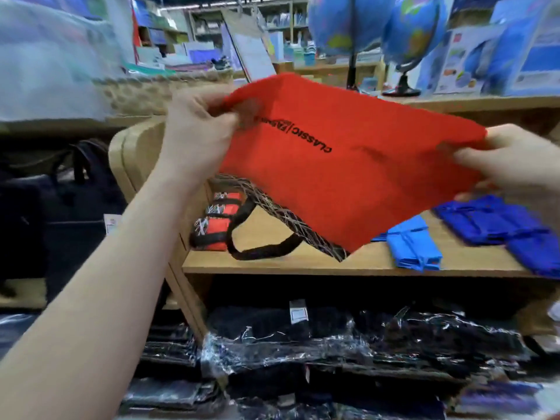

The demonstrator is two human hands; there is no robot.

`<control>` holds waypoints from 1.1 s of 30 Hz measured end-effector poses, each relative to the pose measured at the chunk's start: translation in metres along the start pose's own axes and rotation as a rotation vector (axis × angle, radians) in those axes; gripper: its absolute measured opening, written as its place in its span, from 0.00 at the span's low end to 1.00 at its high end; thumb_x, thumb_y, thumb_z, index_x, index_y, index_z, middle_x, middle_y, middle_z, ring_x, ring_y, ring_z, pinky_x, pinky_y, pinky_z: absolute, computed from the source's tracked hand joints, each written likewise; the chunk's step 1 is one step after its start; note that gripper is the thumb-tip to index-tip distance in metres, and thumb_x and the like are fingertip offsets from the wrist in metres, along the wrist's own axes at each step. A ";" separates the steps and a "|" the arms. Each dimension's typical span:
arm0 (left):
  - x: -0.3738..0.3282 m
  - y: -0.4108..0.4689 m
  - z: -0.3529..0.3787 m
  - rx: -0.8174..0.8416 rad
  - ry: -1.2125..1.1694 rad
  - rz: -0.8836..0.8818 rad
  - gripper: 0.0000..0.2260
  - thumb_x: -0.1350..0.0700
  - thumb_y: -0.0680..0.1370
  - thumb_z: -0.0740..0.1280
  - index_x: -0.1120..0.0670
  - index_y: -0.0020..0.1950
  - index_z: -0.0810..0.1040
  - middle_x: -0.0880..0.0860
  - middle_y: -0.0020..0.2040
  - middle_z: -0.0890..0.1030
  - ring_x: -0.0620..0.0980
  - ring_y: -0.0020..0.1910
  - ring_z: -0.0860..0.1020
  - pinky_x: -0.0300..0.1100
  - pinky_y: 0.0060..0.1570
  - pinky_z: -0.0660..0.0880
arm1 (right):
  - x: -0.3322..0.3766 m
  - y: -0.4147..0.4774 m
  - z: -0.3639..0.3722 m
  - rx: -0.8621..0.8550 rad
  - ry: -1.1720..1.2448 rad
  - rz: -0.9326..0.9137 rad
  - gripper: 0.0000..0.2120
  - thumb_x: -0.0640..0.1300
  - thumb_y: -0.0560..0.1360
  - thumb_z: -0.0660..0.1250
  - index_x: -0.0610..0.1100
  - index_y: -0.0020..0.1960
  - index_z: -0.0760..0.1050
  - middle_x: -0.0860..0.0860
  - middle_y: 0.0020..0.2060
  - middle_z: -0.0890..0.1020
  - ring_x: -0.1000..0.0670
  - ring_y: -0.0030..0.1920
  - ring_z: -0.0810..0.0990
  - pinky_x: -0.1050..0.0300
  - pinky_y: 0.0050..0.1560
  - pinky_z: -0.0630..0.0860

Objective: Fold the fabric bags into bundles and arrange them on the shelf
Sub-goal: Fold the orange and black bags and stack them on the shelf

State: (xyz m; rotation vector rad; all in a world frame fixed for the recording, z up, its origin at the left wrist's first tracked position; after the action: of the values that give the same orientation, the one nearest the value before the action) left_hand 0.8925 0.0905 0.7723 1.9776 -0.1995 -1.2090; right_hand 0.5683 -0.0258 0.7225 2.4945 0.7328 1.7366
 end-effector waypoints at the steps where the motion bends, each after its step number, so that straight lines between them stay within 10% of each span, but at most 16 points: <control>1: 0.002 0.000 0.001 -0.004 -0.027 0.012 0.14 0.63 0.74 0.70 0.43 0.38 0.85 0.40 0.35 0.82 0.39 0.36 0.76 0.39 0.41 0.74 | -0.003 0.001 0.005 -0.006 0.099 -0.030 0.03 0.52 0.69 0.73 0.55 0.41 0.85 0.58 0.33 0.85 0.58 0.34 0.83 0.61 0.33 0.81; 6: 0.045 -0.019 0.003 -0.001 -0.092 -0.004 0.20 0.72 0.70 0.70 0.45 0.40 0.86 0.39 0.41 0.85 0.38 0.45 0.82 0.32 0.47 0.76 | -0.008 -0.011 0.014 -0.384 -0.255 -0.460 0.26 0.27 0.68 0.62 0.53 0.54 0.82 0.59 0.51 0.83 0.52 0.57 0.80 0.48 0.64 0.75; 11: 0.164 -0.074 0.020 0.049 0.130 -0.215 0.25 0.80 0.64 0.63 0.50 0.39 0.85 0.38 0.49 0.84 0.45 0.52 0.82 0.56 0.51 0.80 | -0.093 -0.011 0.073 -0.184 -0.596 -0.585 0.23 0.38 0.65 0.57 0.33 0.55 0.81 0.40 0.60 0.80 0.41 0.66 0.75 0.50 0.70 0.68; 14: 0.223 -0.102 0.038 0.174 0.406 -0.198 0.26 0.81 0.60 0.64 0.51 0.40 0.84 0.36 0.52 0.81 0.51 0.62 0.78 0.45 0.69 0.68 | -0.164 0.003 0.114 0.030 -0.706 -0.525 0.24 0.39 0.65 0.55 0.33 0.54 0.81 0.40 0.60 0.80 0.41 0.68 0.72 0.53 0.72 0.64; 17: 0.274 -0.127 0.054 0.338 0.598 -0.318 0.21 0.79 0.62 0.65 0.57 0.44 0.85 0.48 0.56 0.81 0.54 0.66 0.73 0.31 0.68 0.61 | -0.221 0.013 0.145 0.246 -0.804 -0.420 0.24 0.42 0.65 0.56 0.36 0.55 0.81 0.42 0.59 0.81 0.42 0.67 0.74 0.46 0.63 0.75; 22: 0.306 -0.143 0.056 0.432 0.749 -0.414 0.24 0.71 0.63 0.69 0.48 0.52 0.85 0.43 0.56 0.82 0.54 0.60 0.73 0.55 0.61 0.72 | -0.256 0.025 0.147 0.391 -0.841 -0.289 0.25 0.45 0.63 0.62 0.48 0.59 0.81 0.51 0.60 0.82 0.50 0.61 0.80 0.47 0.59 0.77; 26: 0.307 -0.144 0.051 0.381 0.677 -0.462 0.15 0.64 0.70 0.74 0.49 0.53 0.85 0.39 0.53 0.80 0.42 0.50 0.67 0.35 0.55 0.65 | -0.263 0.039 0.144 0.432 -0.835 -0.236 0.25 0.53 0.69 0.56 0.56 0.63 0.78 0.59 0.64 0.78 0.49 0.59 0.77 0.44 0.59 0.76; 29: 0.313 -0.140 0.044 0.251 0.653 -0.544 0.06 0.58 0.73 0.74 0.58 0.48 0.86 0.44 0.40 0.79 0.49 0.48 0.72 0.34 0.47 0.63 | -0.259 0.049 0.142 0.366 -0.655 -0.151 0.14 0.62 0.74 0.57 0.63 0.50 0.80 0.57 0.42 0.83 0.58 0.47 0.75 0.56 0.49 0.75; 33: 0.316 -0.138 0.038 0.205 0.656 -0.640 0.10 0.50 0.75 0.72 0.56 0.41 0.83 0.50 0.35 0.78 0.51 0.39 0.74 0.44 0.39 0.66 | -0.258 0.061 0.140 0.142 -0.558 0.006 0.18 0.53 0.75 0.69 0.46 0.31 0.71 0.52 0.25 0.71 0.54 0.31 0.71 0.55 0.33 0.64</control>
State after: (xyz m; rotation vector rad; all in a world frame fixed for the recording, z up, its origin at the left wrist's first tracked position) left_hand 0.9948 0.0040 0.4520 2.6087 0.7130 -0.8407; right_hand 0.6450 -0.1437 0.4580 2.8616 0.8062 0.9236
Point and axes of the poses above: each hand's wrist, its own y-axis towards the middle knuckle, its own z-axis out of the palm, x = y × z, the point moved 5 cm from there along y, towards the middle knuckle
